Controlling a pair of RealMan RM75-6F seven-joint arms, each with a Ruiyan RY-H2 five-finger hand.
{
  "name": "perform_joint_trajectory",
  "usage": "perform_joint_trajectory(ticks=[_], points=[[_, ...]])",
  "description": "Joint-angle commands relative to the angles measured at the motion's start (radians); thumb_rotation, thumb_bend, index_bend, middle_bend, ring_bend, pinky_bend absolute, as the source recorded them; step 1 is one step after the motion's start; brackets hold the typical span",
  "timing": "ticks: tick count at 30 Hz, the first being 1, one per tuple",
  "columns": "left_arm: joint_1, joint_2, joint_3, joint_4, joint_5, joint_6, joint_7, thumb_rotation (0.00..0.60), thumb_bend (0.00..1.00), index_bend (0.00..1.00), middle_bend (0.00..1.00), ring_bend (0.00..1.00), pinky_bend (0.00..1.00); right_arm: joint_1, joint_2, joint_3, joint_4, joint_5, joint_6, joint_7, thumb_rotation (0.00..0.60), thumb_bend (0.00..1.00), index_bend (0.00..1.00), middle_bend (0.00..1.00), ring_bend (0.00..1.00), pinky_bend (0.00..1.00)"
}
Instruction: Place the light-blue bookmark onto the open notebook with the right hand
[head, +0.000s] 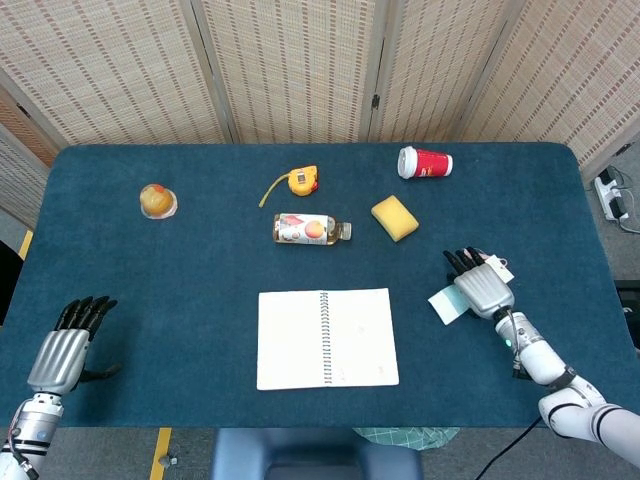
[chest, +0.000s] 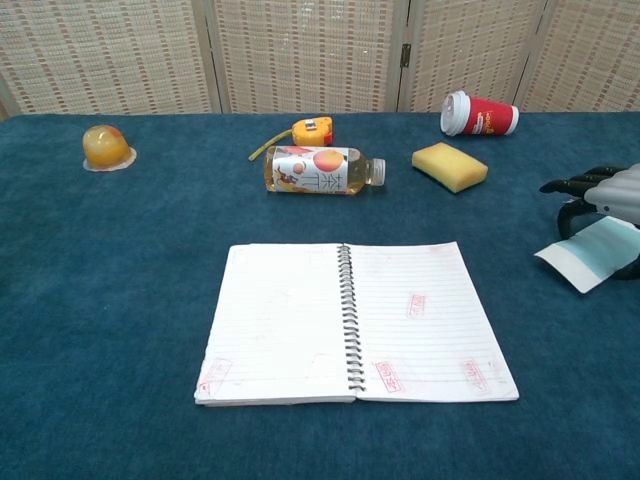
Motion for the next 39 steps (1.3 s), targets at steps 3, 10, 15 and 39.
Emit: perform_joint_trajectory(ticks=[3, 10, 15, 39], points=[[0.001, 0.002, 0.001, -0.002, 0.003, 0.004, -0.004, 0.600, 0.14, 0.15, 0.12, 0.02, 0.01, -0.005, 0.011, 0.002, -0.020, -0.010, 0.033, 0.006, 0.600, 0.24, 0.48, 0.05, 0.03, 0.00], [0.000, 0.002, 0.002, -0.001, 0.005, 0.004, -0.007, 0.600, 0.14, 0.15, 0.12, 0.02, 0.01, 0.001, 0.065, 0.004, -0.140, -0.097, 0.148, -0.007, 0.600, 0.24, 0.47, 0.05, 0.03, 0.00], [-0.002, 0.000, 0.003, 0.000, 0.003, -0.002, -0.004, 0.600, 0.14, 0.15, 0.12, 0.02, 0.01, 0.039, 0.071, -0.015, -0.167, -0.254, 0.258, -0.007, 0.600, 0.24, 0.46, 0.03, 0.03, 0.00], [-0.004, 0.001, 0.000, 0.002, -0.008, -0.010, -0.030, 0.600, 0.14, 0.15, 0.12, 0.03, 0.02, 0.280, -0.113, -0.123, -0.014, -0.613, 0.317, 0.024, 0.600, 0.22, 0.41, 0.00, 0.00, 0.00]])
